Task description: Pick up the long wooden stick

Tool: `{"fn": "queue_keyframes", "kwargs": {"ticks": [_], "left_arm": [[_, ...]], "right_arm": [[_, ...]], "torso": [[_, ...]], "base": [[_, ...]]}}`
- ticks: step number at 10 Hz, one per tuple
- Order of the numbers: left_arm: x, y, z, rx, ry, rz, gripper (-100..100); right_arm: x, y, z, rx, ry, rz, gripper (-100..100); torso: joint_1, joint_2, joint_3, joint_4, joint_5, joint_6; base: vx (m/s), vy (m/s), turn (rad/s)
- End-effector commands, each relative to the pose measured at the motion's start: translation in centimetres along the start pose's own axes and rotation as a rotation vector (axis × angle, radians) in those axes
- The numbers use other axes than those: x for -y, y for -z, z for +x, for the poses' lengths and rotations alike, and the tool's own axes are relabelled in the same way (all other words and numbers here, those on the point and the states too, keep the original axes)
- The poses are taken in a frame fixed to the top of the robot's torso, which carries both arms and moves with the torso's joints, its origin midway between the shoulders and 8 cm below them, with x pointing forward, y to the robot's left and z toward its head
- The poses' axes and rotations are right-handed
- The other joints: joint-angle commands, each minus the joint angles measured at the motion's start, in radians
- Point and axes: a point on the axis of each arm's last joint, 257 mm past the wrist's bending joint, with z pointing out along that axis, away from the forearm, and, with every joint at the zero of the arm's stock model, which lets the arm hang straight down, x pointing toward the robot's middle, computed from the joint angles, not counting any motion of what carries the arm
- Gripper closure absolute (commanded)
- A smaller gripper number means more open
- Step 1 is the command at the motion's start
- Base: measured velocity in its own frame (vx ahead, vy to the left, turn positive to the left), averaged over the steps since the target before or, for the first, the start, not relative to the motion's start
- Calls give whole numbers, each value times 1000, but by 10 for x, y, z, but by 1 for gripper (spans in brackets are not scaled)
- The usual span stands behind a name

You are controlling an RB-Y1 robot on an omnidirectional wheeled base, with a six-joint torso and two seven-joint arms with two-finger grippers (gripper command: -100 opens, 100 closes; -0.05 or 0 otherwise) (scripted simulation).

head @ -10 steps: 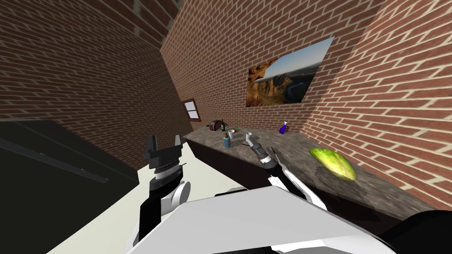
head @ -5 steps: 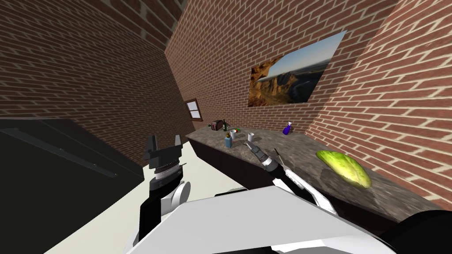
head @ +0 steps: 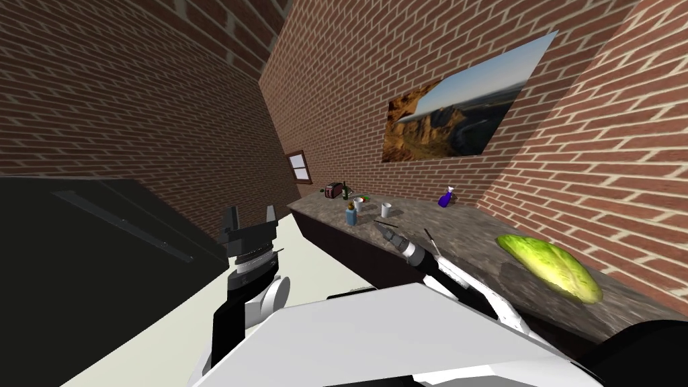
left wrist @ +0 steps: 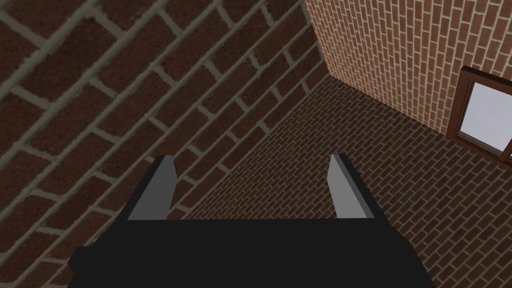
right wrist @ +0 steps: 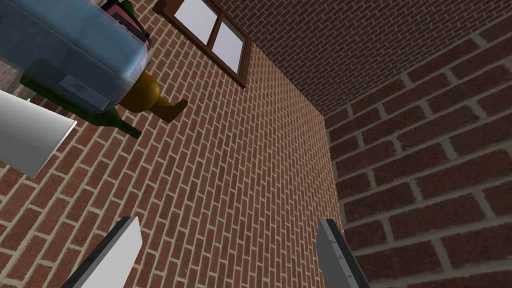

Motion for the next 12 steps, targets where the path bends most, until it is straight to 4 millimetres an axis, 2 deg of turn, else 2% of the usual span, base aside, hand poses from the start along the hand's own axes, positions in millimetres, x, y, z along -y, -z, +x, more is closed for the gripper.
{"fn": "queue_keyframes", "kwargs": {"ticks": [1, 2, 3, 5, 6, 8, 9, 10, 11, 12], "left_arm": [[0, 0, 0, 0, 0, 0, 0], [0, 0, 0, 0, 0, 0, 0], [0, 0, 0, 0, 0, 0, 0], [0, 0, 0, 0, 0, 0, 0], [0, 0, 0, 0, 0, 0, 0], [0, 0, 0, 0, 0, 0, 0], [0, 0, 0, 0, 0, 0, 0], [0, 0, 0, 0, 0, 0, 0], [0, 0, 0, 0, 0, 0, 0], [0, 0, 0, 0, 0, 0, 0]], "right_arm": [[6, 5, 7, -55, 30, 7, -100], [6, 6, 8, -69, 38, 9, -100], [17, 15, 21, -126, 67, 24, -100], [19, 19, 22, -164, 89, 27, -100], [31, 30, 34, -223, 117, 44, -100], [33, 35, 34, -260, 139, 48, -100], [46, 49, 45, -325, 169, 67, -100], [48, 52, 44, -350, 184, 69, -100], [61, 67, 54, -408, 208, 89, -100], [63, 71, 53, -436, 224, 92, -100]], "torso": [[0, 0, 0, 0, 0, 0], [0, 0, 0, 0, 0, 1], [-1, 0, 0, 0, 0, 1], [0, 0, 0, 0, 0, 1], [-1, 0, 0, 0, 0, 1], [0, 0, 0, 0, 0, 1], [-1, 0, 0, 0, 0, 1], [0, 0, 0, 0, 0, 0], [0, 0, 0, 0, 0, 1], [1, -1, 0, 0, 0, 0]], "base": [[13, 22, 62], [9, 9, -28], [12, 21, 145], [10, 14, 33], [14, 28, 138], [11, 16, 41], [13, 27, 143], [17, 24, 94], [21, 33, 163], [19, 28, 72]]}}
